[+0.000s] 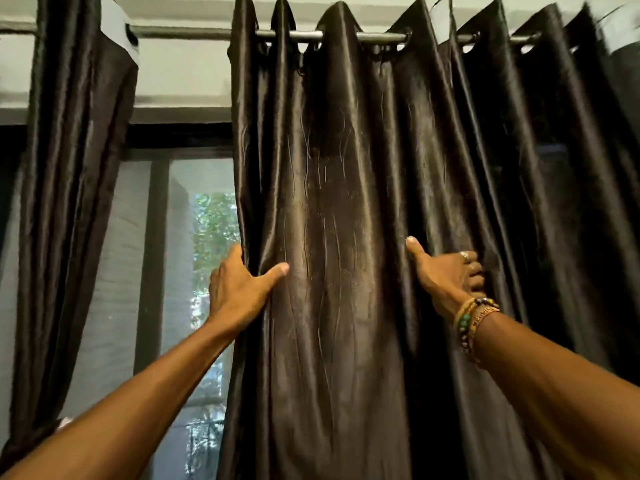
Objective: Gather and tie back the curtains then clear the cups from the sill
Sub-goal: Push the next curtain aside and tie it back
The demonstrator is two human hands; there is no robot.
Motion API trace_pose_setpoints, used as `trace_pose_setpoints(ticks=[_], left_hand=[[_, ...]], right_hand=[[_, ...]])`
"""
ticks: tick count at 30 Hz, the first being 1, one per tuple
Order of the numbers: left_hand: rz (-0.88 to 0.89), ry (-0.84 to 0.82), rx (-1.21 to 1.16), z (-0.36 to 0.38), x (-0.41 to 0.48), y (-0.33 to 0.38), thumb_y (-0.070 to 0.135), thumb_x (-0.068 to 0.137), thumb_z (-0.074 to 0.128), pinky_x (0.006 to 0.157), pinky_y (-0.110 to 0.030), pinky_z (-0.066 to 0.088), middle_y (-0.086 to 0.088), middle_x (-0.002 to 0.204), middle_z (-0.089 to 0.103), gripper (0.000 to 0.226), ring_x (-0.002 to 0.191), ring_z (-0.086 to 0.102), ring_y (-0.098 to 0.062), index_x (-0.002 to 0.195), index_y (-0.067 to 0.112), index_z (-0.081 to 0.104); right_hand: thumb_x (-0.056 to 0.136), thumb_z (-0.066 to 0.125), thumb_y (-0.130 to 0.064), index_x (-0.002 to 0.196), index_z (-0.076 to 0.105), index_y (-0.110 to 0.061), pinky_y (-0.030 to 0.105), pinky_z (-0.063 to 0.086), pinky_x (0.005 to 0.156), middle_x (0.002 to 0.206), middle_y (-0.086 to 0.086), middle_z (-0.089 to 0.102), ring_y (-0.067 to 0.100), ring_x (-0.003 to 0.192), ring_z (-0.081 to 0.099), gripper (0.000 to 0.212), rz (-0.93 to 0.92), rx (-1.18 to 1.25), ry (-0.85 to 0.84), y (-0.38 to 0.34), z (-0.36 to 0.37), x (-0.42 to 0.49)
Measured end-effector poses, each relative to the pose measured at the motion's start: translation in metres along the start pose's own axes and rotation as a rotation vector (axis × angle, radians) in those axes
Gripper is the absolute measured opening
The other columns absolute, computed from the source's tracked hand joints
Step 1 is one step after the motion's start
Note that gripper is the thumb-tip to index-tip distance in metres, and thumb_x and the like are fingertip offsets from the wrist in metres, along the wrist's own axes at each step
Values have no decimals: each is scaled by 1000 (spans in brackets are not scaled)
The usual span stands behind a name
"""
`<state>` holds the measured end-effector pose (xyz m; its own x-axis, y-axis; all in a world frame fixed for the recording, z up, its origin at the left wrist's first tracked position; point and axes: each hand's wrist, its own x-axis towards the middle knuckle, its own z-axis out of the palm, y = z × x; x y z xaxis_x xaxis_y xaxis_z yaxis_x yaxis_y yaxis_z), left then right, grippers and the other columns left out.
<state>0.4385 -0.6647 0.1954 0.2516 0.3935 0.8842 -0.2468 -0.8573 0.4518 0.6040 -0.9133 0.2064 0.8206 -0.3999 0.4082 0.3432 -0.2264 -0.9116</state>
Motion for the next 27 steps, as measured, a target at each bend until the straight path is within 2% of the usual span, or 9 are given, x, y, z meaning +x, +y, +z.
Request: trace_pose_setpoints(ticks=[3, 6, 9, 13, 16, 19, 21, 23, 27], left_hand=[[-18, 55, 43, 10, -5, 6, 41, 70, 86, 81, -42, 54, -5, 100, 68, 55, 90, 63, -29, 112, 16, 60], [0, 109, 84, 19, -12, 9, 28, 82, 75, 70, -33, 43, -3, 88, 60, 31, 80, 56, -27, 103, 13, 57], [48, 128, 132, 23, -16, 6, 19, 94, 60, 65, -34, 38, -10, 82, 61, 13, 75, 55, -30, 94, 7, 58], [87, 84, 155, 20, -13, 4, 15, 94, 57, 64, -39, 46, -12, 78, 62, 12, 74, 58, -33, 93, 4, 59], [107, 14, 155, 18, -9, 3, 14, 95, 56, 83, -38, 52, -13, 111, 67, 36, 97, 63, -34, 130, 8, 53], [142, -65, 96, 19, -7, 4, 4, 93, 54, 79, -18, 42, 5, 122, 61, 59, 95, 60, -14, 148, 19, 38], [170, -111, 62, 22, -6, 6, -2, 89, 54, 77, -10, 38, 9, 121, 60, 63, 99, 58, -10, 146, 22, 41], [101, -91, -26, 24, -5, 4, 4, 91, 53, 89, -24, 46, -4, 128, 62, 55, 112, 61, -23, 143, 18, 45], [-92, 65, -227, 11, -1, -10, 28, 96, 47, 95, -46, 52, -6, 123, 64, 40, 108, 62, -25, 135, 21, 52]], right_hand=[[74, 61, -78, 148, 30, -3, 58, 29, 112, 153, 18, 37, 40, 140, 35, 109, -116, 48, -7, 15, 3, 8], [68, 51, -91, 146, 41, -13, 47, 42, 106, 136, 9, 57, 30, 125, 53, 111, -261, 225, -157, 9, 12, -3], [75, 63, -77, 142, 48, -15, 40, 49, 97, 104, -3, 67, 21, 104, 61, 93, -440, 138, -262, 2, 24, -15], [97, 58, -32, 120, 65, -11, 42, 44, 95, 123, 15, 66, 39, 118, 55, 32, -497, -11, -154, -9, 42, -11], [101, 50, -28, 129, 61, -21, 51, 25, 112, 152, 7, 44, 36, 139, 34, 30, -536, -42, -143, -17, 59, -18], [104, 43, -24, 145, 45, -22, 56, 11, 120, 166, -2, 14, 33, 151, 9, 41, -683, -26, -302, -37, 85, -43], [101, 43, -22, 136, 52, -19, 54, 30, 114, 153, 10, 43, 34, 142, 35, 36, -884, 110, -487, -65, 98, -74], [100, 46, -20, 119, 59, -12, 43, 45, 98, 122, 17, 64, 33, 114, 58, 24, -1089, 172, -592, -100, 105, -110], [102, 48, -19, 142, 44, -8, 42, 34, 111, 141, 20, 53, 37, 130, 48, 42, -1179, -21, -813, -148, 109, -145]])
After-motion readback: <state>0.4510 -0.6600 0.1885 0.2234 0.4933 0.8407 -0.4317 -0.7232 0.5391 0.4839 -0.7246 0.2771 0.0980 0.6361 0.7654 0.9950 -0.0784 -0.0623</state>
